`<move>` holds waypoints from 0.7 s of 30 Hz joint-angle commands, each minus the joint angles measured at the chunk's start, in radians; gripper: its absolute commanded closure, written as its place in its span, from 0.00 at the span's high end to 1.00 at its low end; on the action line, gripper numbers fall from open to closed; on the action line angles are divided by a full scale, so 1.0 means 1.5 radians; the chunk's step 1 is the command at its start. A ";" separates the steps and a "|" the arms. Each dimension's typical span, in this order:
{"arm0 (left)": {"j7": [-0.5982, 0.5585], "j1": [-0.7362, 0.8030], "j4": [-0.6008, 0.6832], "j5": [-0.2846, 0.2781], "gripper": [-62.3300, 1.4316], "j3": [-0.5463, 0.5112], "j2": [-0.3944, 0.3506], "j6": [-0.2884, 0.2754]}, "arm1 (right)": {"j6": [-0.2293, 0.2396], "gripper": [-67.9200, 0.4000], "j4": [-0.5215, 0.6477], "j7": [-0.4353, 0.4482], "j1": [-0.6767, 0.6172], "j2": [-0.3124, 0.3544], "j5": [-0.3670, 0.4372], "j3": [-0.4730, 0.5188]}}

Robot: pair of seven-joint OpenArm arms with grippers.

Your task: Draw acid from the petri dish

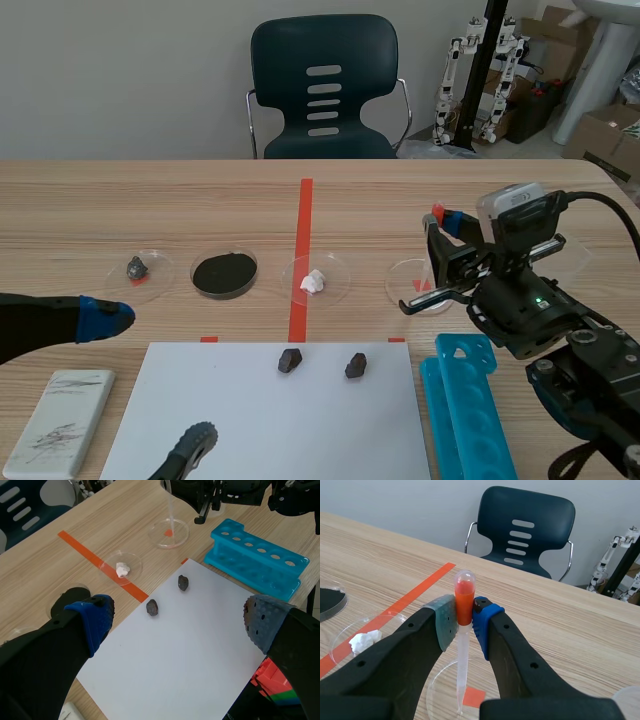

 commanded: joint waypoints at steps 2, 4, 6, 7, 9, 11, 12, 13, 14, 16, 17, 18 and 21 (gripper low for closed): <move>-0.009 0.002 0.002 -0.009 0.87 -0.001 0.002 0.002 | 0.000 0.14 0.022 0.006 0.009 0.001 0.003 0.001; -0.009 0.002 0.002 -0.009 0.87 -0.001 0.002 0.002 | 0.000 0.14 0.036 0.002 0.007 0.003 0.003 0.001; -0.009 0.002 0.002 -0.009 0.87 -0.001 0.002 0.002 | 0.000 0.14 0.054 -0.001 -0.001 0.005 0.005 0.003; -0.009 0.002 0.002 -0.009 0.87 -0.001 0.002 0.002 | -0.001 0.14 0.065 -0.001 -0.006 0.007 0.005 0.003; -0.009 0.002 0.002 -0.009 0.87 -0.001 0.002 0.002 | -0.002 0.14 0.094 -0.004 -0.021 0.011 0.005 0.006; -0.009 0.002 0.002 -0.009 0.87 -0.001 0.002 0.002 | -0.003 0.14 0.129 -0.010 -0.041 0.015 0.005 0.012; -0.009 0.002 0.002 -0.009 0.87 -0.001 0.002 0.002 | -0.003 0.14 0.149 -0.015 -0.052 0.015 0.005 0.018; -0.009 0.002 0.002 -0.009 0.87 -0.001 0.002 0.002 | -0.003 0.14 0.169 -0.020 -0.065 0.015 0.005 0.025; -0.009 0.002 0.002 -0.009 0.87 -0.001 0.002 0.002 | -0.003 0.14 0.194 -0.026 -0.080 0.015 0.005 0.033; -0.009 0.002 0.002 -0.009 0.87 -0.001 0.002 0.002 | -0.006 0.14 0.249 -0.038 -0.114 0.015 0.005 0.051; -0.009 0.002 0.002 -0.009 0.87 -0.001 0.002 0.002 | -0.009 0.14 0.277 -0.043 -0.133 0.015 0.005 0.059; -0.009 0.002 0.002 -0.009 0.87 -0.001 0.002 0.002 | -0.010 0.14 0.308 -0.049 -0.155 0.015 0.005 0.069; -0.009 0.002 0.002 -0.009 0.87 -0.001 0.002 0.002 | -0.010 0.14 0.402 -0.066 -0.229 0.015 0.005 0.094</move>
